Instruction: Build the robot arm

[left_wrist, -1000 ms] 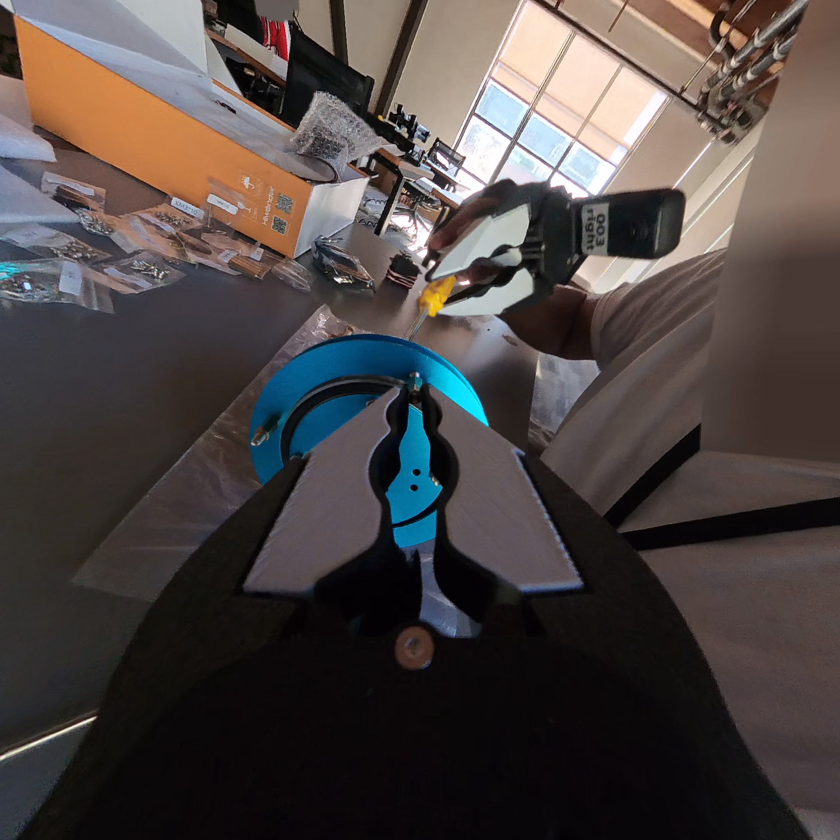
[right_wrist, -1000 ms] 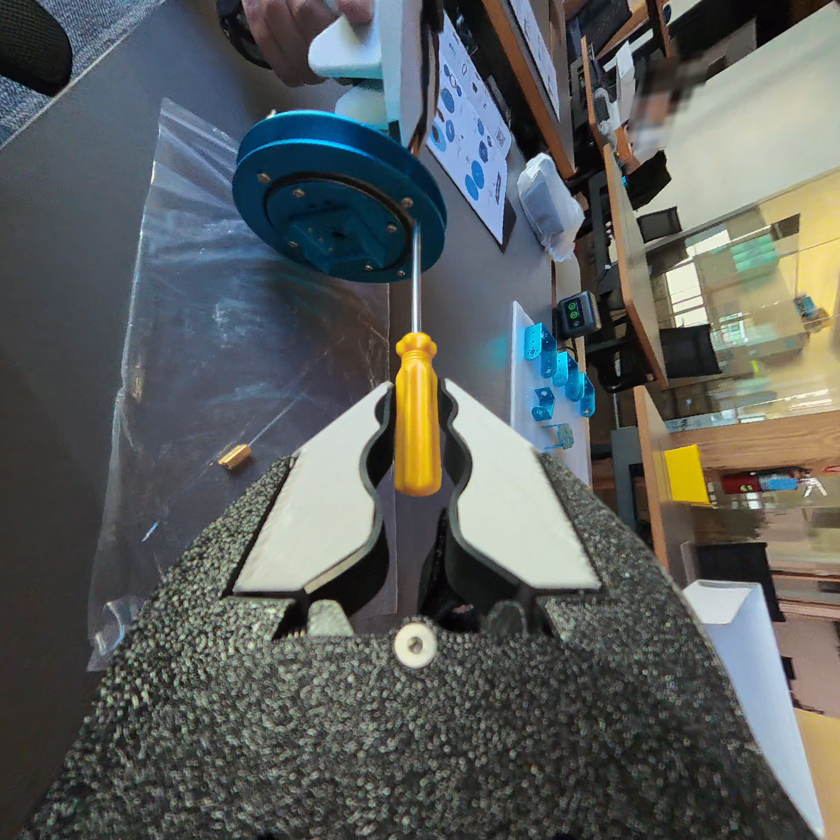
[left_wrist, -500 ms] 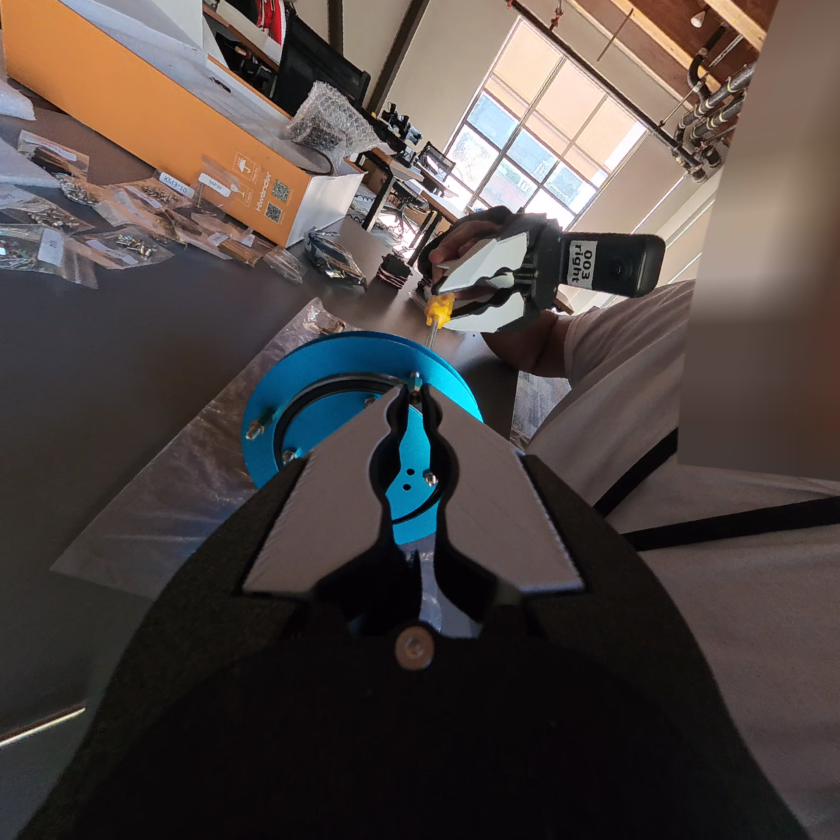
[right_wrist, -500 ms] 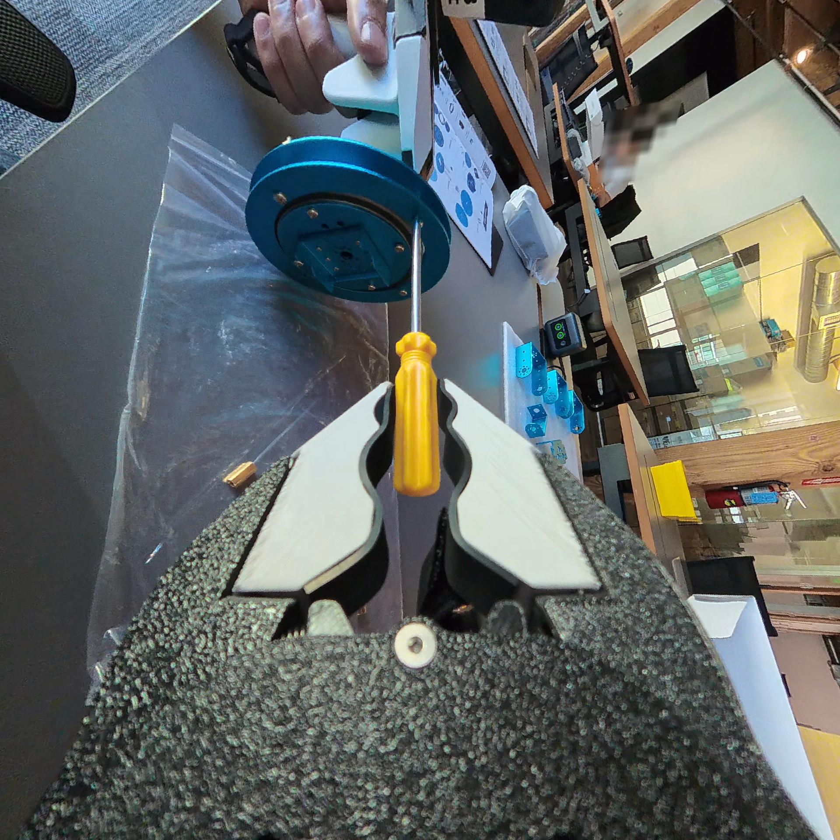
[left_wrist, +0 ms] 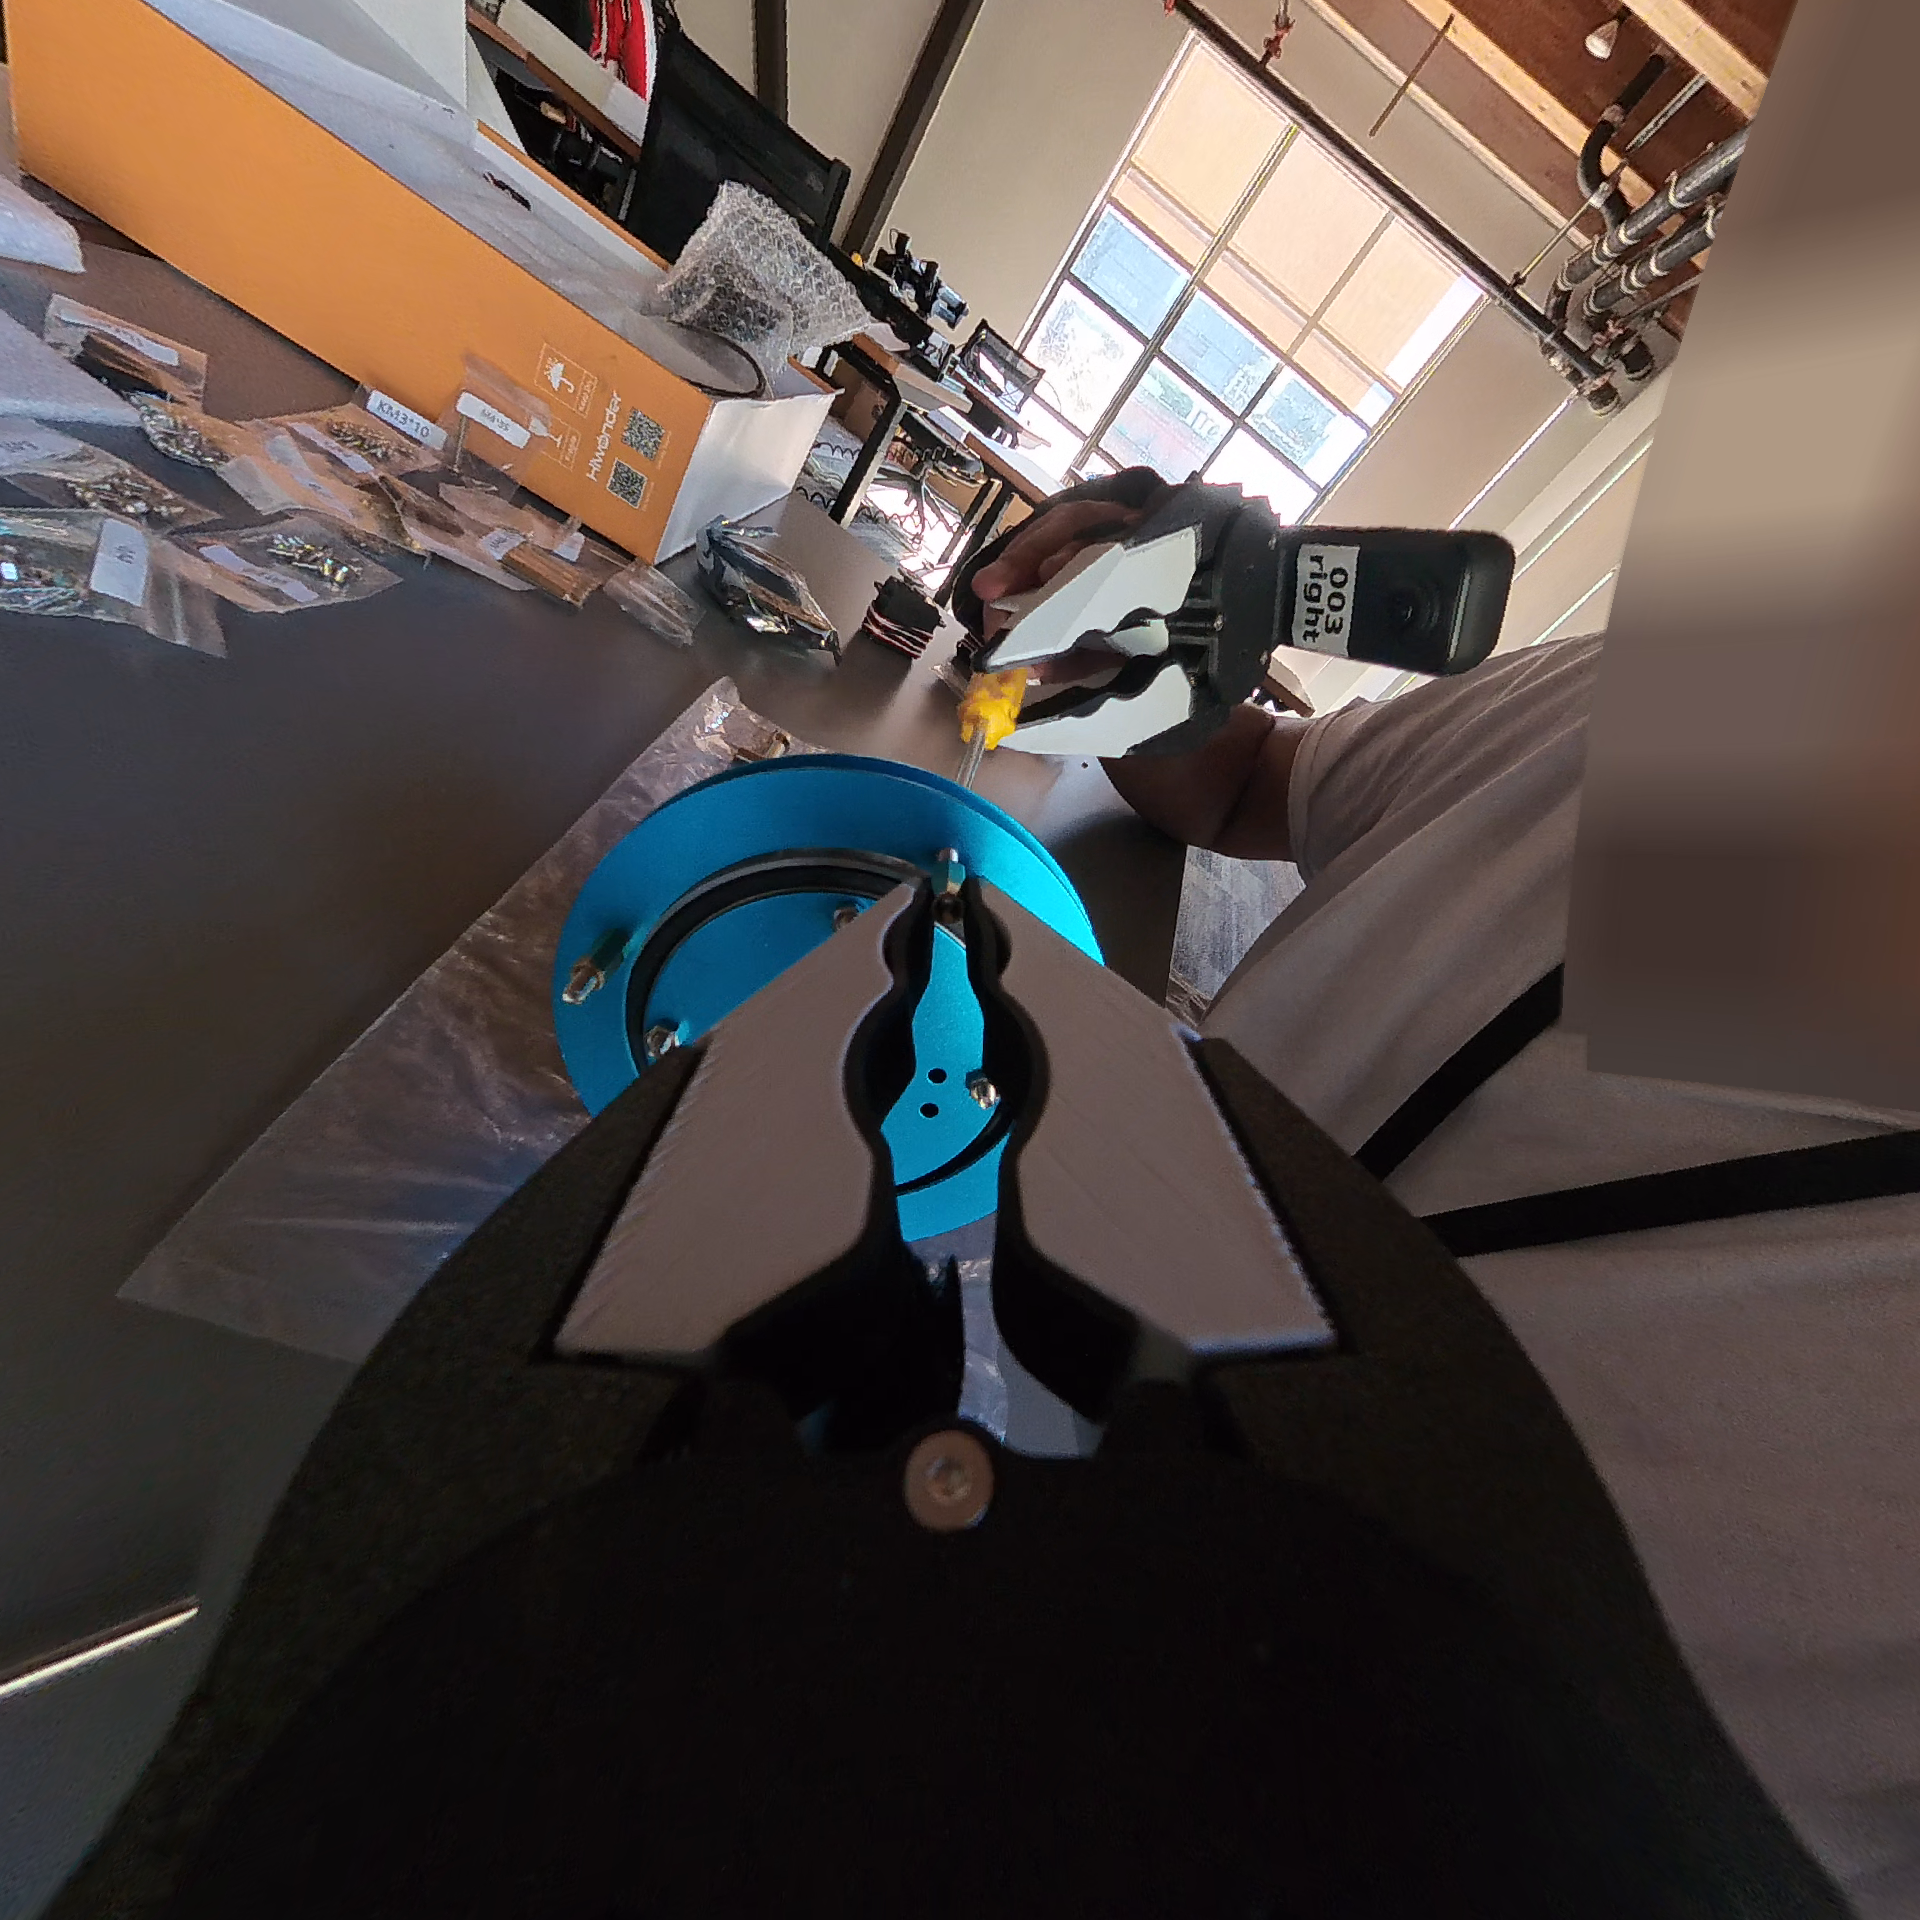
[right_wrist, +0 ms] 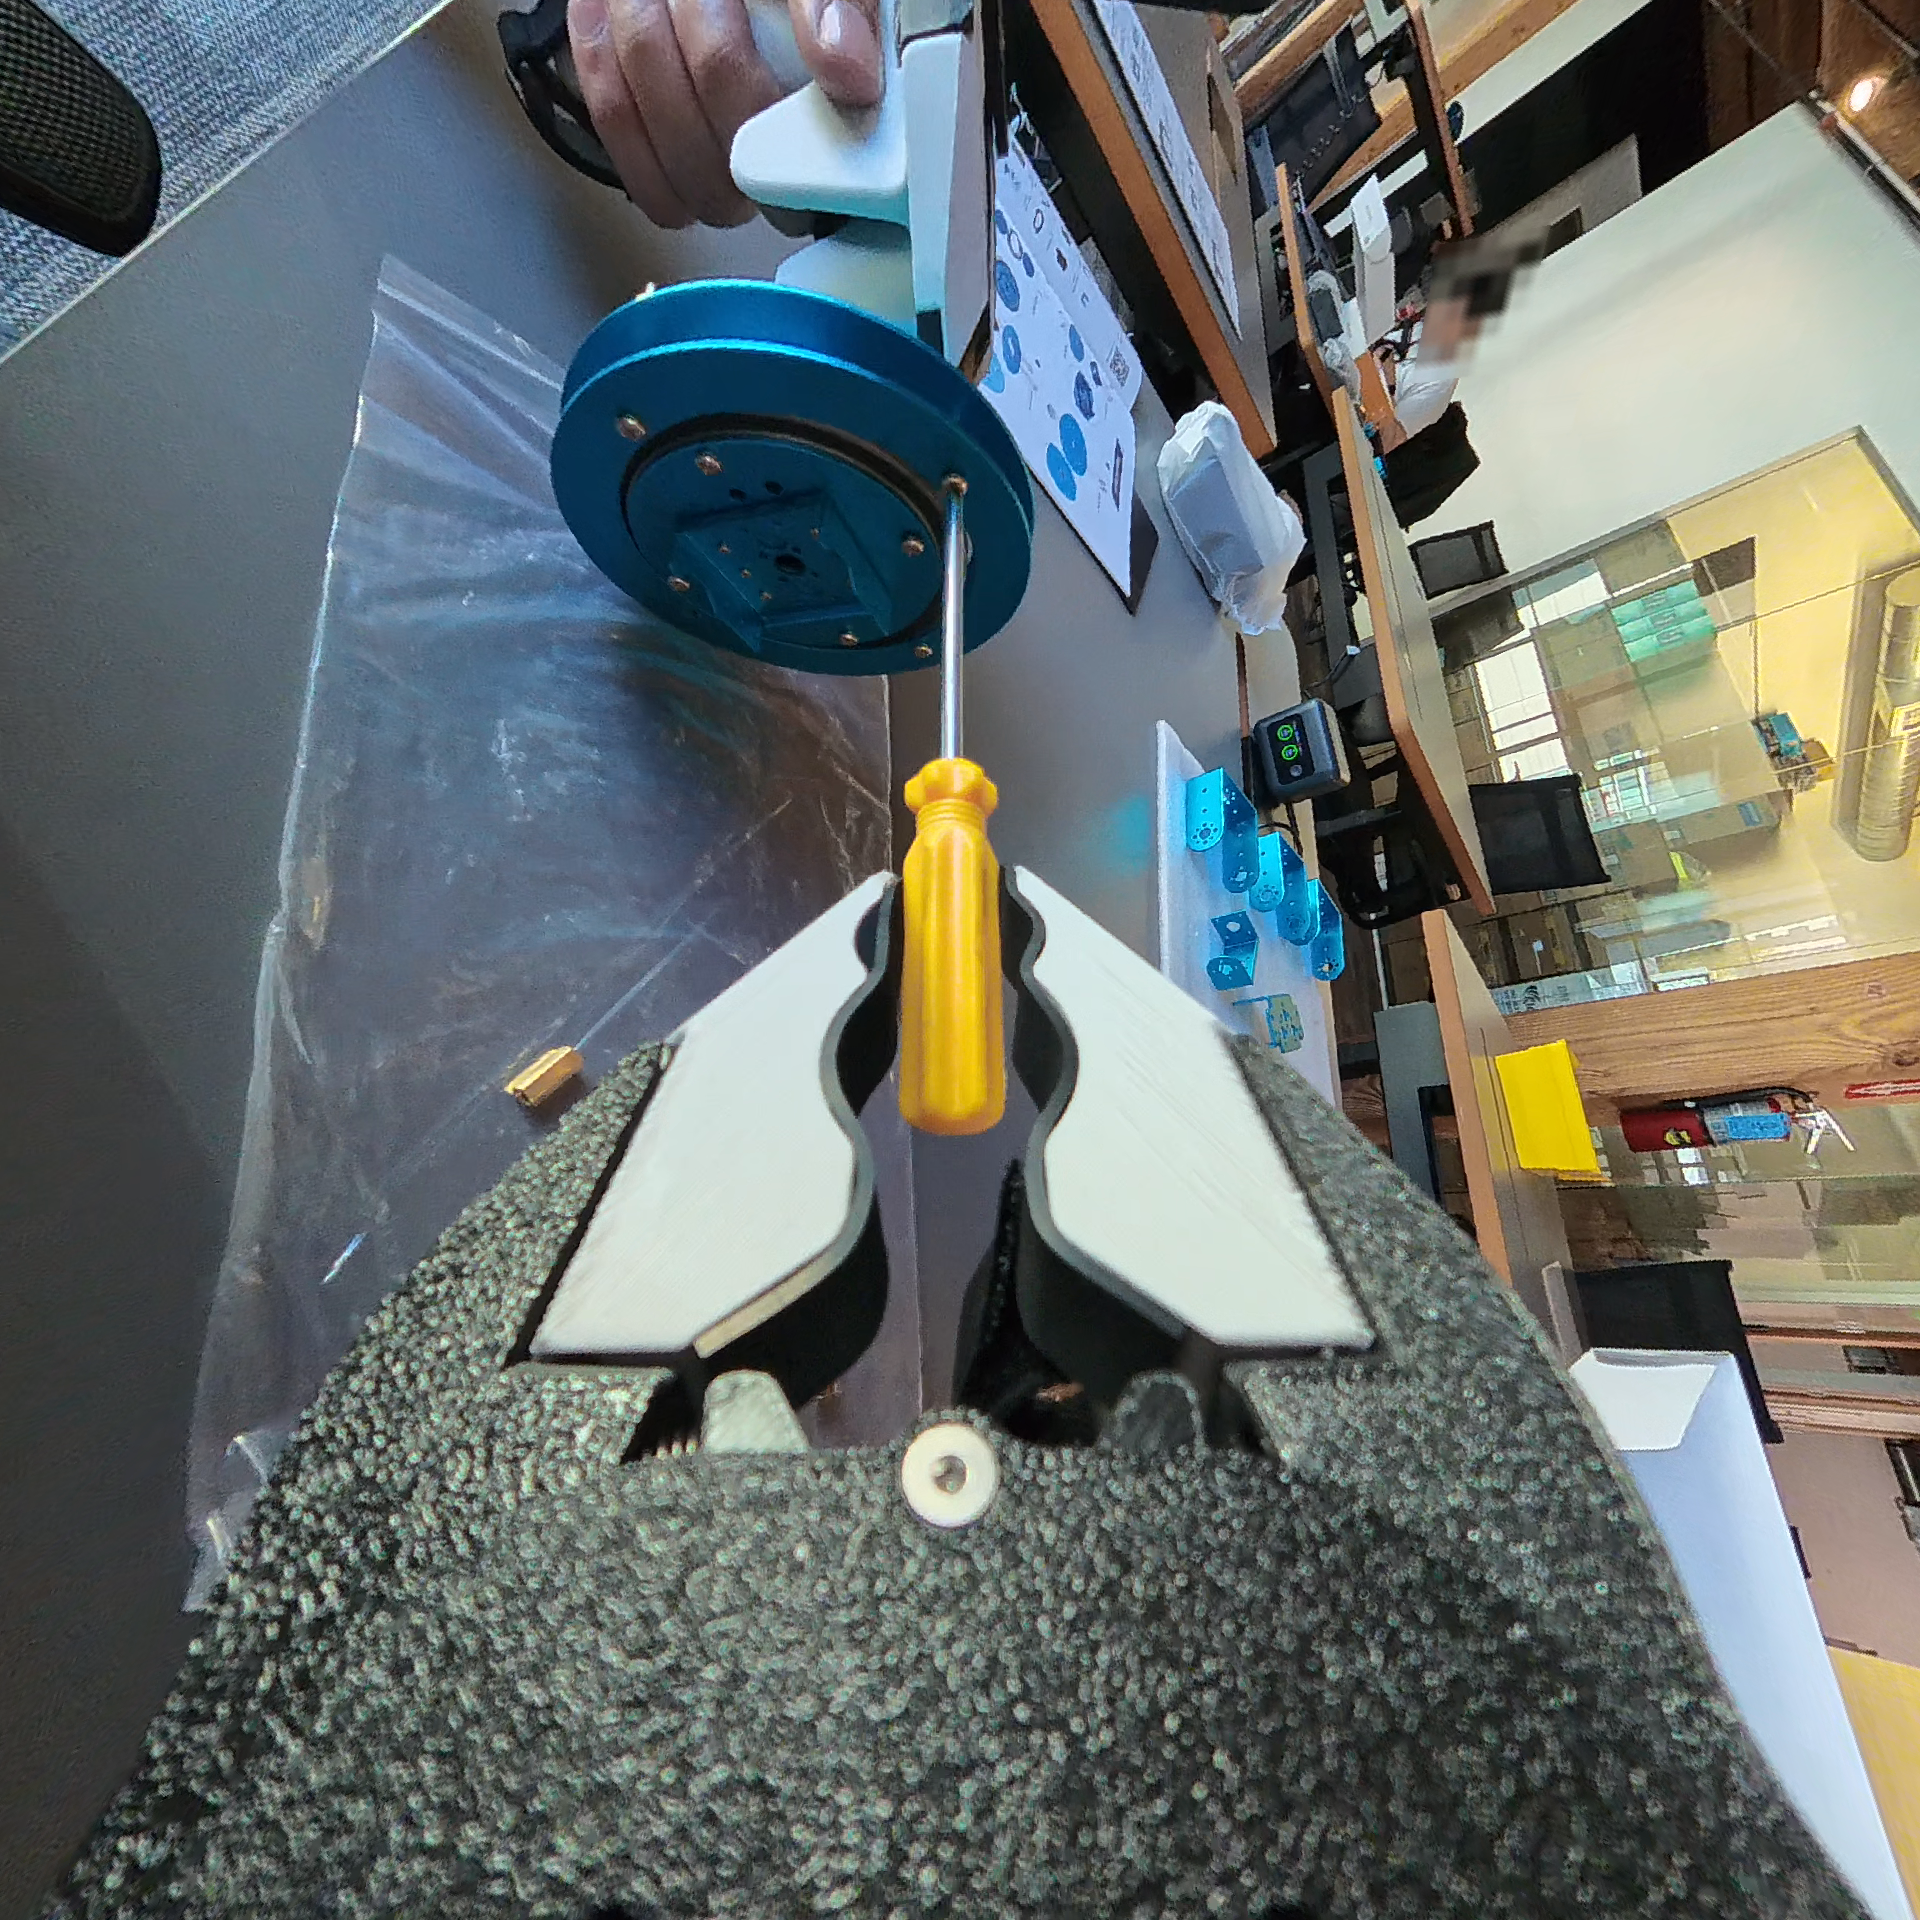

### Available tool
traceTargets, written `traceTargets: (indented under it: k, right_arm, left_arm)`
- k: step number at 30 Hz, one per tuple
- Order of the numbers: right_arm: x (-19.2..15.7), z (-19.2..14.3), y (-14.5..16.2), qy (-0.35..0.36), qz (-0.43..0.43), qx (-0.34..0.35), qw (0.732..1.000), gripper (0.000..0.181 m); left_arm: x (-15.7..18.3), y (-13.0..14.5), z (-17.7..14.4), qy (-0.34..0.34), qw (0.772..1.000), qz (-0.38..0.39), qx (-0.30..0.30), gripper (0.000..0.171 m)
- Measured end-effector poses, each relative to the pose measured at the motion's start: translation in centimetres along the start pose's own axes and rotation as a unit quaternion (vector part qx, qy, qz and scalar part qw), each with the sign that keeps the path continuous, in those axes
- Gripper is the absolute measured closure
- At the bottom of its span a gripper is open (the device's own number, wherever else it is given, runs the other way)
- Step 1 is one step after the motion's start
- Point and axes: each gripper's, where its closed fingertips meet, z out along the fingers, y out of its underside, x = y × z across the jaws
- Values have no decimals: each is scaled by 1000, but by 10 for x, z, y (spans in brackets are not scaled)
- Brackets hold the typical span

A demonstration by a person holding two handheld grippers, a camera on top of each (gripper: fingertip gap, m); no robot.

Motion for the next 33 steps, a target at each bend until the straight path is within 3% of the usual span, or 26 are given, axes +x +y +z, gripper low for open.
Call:
traceTargets:
  k: [5,10,15,18,21,26,30,33]
  right_arm:
    - [2,2,0,12,-14,1,1000,164]
    - [4,2,1,97,-151,-16,984,164]
    - [9,3,-2,168,-238,-25,956,164]
    - [7,4,-3,179,-247,-30,952,164]
    - [5,4,-4,150,-193,-19,969,165]
    - [0,4,-2,30,1,6,1000,164]
    - [-4,3,-2,-57,149,27,987,165]
    - [-6,3,0,-133,256,40,957,165]
  left_arm:
    - [-1,-1,-1,2,1000,-8,1,168]
    - [0,-1,-2,32,997,-63,6,168]
    - [-1,-2,-3,40,993,-112,8,168]
    - [-2,-3,-4,32,991,-132,7,168]
    - [-1,-2,-6,22,993,-115,-4,168]
    - [1,-1,-5,-1,1000,-15,-23,169]
    - [0,0,-4,-17,998,47,-31,169]
    - [2,1,-3,-17,995,86,-38,169]
